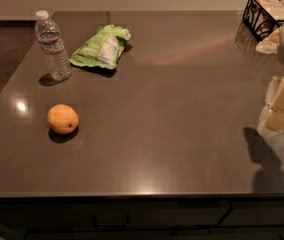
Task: Knock water bottle over
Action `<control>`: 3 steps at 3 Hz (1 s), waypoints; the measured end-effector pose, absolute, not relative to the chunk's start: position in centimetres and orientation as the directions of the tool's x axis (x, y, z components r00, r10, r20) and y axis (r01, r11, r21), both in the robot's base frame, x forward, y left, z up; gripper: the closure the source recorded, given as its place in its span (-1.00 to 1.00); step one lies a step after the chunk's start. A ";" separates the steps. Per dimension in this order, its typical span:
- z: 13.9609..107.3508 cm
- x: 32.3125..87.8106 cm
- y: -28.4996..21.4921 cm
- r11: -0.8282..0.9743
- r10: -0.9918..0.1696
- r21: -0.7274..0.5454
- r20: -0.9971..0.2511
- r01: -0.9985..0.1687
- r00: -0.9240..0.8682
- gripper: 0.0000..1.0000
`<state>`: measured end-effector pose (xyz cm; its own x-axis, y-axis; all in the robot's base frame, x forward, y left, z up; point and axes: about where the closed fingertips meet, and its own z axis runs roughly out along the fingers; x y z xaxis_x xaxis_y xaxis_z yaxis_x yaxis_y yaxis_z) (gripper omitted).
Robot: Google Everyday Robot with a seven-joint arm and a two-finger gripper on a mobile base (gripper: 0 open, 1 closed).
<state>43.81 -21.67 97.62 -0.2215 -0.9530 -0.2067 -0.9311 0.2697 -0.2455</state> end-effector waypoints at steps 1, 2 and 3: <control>97.6 43.8 -21.7 0.270 -0.953 -0.246 -0.207 -0.931 -0.221 -1.00; 97.3 45.2 -20.4 0.264 -0.950 -0.237 -0.233 -0.935 -0.209 -1.00; 97.0 47.8 -17.3 0.228 -0.949 -0.247 -0.273 -0.942 -0.158 -1.00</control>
Offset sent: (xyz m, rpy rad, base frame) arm 0.0338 0.0299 -0.0117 0.0684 0.0257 0.0333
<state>47.81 -17.30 96.97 -0.1584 -0.9490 -0.2726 -0.9417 0.2282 -0.2473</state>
